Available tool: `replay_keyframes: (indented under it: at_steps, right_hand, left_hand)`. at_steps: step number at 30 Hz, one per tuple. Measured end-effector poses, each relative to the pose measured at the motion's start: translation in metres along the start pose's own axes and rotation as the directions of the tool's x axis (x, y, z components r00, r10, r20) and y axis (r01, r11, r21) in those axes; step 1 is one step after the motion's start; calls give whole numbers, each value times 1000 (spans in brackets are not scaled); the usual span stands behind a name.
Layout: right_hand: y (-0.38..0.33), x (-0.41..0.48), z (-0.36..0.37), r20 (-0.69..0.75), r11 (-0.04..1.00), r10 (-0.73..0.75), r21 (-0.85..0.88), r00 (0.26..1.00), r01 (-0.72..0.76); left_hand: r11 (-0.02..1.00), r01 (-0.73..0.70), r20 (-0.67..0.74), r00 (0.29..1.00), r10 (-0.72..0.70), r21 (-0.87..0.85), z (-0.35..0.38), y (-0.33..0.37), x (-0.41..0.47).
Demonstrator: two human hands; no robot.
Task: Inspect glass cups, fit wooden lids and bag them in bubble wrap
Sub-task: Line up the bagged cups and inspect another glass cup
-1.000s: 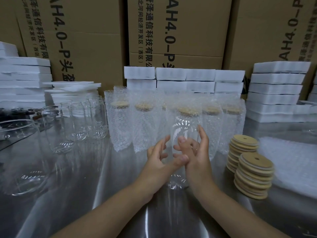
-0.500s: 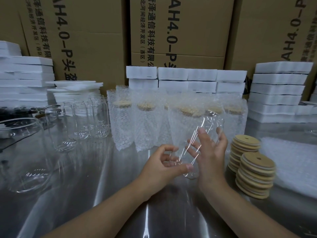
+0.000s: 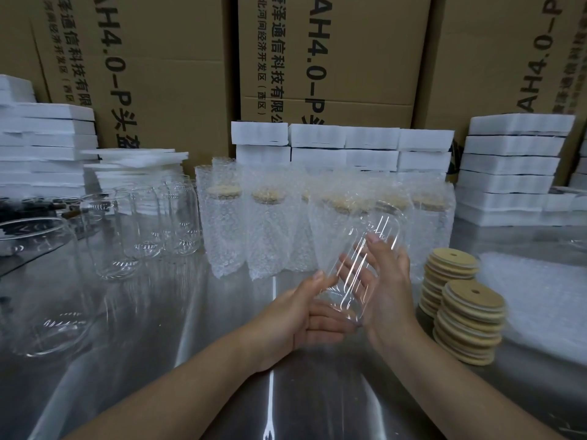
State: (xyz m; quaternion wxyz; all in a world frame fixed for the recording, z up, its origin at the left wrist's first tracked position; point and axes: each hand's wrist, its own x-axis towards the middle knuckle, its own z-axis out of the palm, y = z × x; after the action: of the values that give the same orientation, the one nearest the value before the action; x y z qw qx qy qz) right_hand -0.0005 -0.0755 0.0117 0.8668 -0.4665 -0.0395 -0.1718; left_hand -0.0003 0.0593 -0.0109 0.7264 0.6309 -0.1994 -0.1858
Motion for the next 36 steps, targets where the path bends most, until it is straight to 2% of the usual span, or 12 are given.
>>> replay_keyframes:
  at_steps: [9,16,19,21,24,27,29,32,33,34,36]
  right_hand:
    - [-2,-1,0,49,995,100,24,994,-102]
    - [-5,-6,3,91,968,249,8,964,-251]
    - [-7,-6,6,96,985,173,-2,980,-174]
    - [-8,-6,7,98,996,91,-23,991,-89]
    - [-9,-6,9,103,984,-48,-169,994,65]
    - [-7,-10,9,208,894,-138,-394,968,213]
    - [-6,-14,9,305,821,-95,-514,948,248]
    - [-15,-14,9,408,737,-14,-613,913,285]
    - [-21,-11,7,417,674,-58,-654,907,344]
    - [-30,-8,4,412,569,-146,-709,899,417]
    - [-50,3,-6,381,261,-372,-832,846,489]
  left_hand:
    - [993,30,45,999,-24,-116,1,2,2]
    - [966,51,89,996,-30,-252,-2,-1,7]
    - [975,46,71,997,-31,-217,-3,-3,9]
    - [981,-11,23,1000,16,-195,-2,-4,12]
    - [986,-114,-91,990,104,-121,-5,-3,15]
    - [980,-193,-128,972,199,55,-10,-5,10]
    - [962,-242,-138,956,259,130,-13,-7,7]
    - [949,-279,-177,936,303,149,-13,-8,7]
    - [947,-282,-206,929,309,152,-12,-8,7]
    - [946,-280,-238,919,313,162,-12,-8,8]
    - [944,-265,-304,899,315,195,-14,-8,9]
